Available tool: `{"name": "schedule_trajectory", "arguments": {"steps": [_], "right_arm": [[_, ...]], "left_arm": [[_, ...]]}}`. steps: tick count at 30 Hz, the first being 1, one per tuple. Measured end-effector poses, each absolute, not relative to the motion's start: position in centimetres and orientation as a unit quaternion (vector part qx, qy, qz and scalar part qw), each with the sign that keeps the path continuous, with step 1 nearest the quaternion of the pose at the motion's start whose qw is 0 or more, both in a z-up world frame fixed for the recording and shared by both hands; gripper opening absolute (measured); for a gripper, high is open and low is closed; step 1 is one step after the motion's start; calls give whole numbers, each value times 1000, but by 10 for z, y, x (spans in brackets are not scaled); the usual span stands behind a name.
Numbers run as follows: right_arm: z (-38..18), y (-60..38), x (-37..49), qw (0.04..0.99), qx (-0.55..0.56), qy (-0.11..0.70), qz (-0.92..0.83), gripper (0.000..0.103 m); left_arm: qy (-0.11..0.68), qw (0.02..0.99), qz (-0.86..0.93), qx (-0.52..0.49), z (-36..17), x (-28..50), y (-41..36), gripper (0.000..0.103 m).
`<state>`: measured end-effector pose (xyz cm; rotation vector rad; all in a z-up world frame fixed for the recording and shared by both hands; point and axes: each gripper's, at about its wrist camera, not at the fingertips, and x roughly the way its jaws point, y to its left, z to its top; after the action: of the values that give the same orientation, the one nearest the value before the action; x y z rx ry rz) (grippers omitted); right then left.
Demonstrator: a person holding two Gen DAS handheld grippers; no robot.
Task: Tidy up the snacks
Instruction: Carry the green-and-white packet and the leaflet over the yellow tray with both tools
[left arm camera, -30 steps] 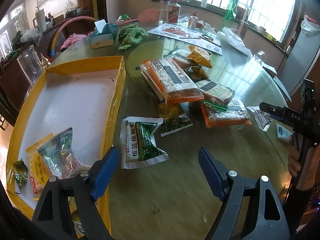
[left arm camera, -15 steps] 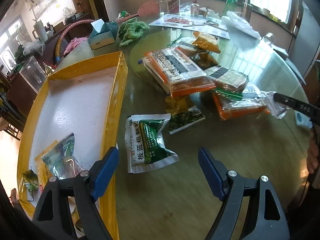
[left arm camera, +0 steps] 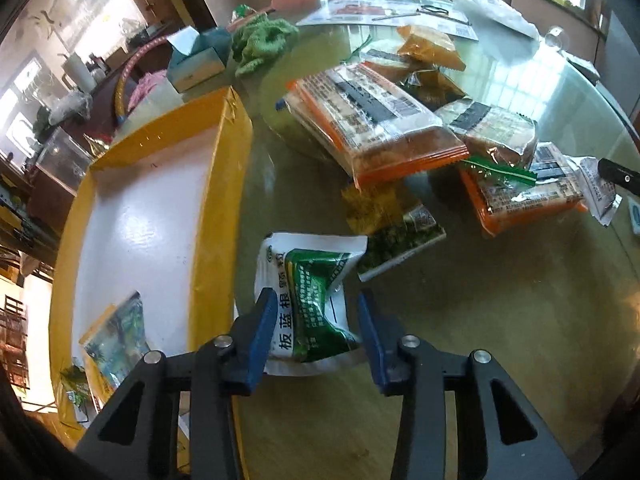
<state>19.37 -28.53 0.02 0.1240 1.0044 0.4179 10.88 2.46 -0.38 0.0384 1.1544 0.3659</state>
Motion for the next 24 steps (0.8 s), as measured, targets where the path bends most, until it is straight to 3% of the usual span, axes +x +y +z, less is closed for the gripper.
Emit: {"name": "schedule_trajectory", "arguments": {"steps": [4, 6, 24], "right_arm": [[0, -285, 194, 854, 60, 478, 199, 4], [1, -286, 194, 853, 64, 477, 201, 4], [17, -310, 191, 854, 161, 433, 241, 3]], "left_arm": [[530, 829, 177, 14, 0, 104, 27, 18], [523, 834, 177, 13, 4, 101, 27, 14], [492, 859, 128, -58, 30, 91, 22, 7]]}}
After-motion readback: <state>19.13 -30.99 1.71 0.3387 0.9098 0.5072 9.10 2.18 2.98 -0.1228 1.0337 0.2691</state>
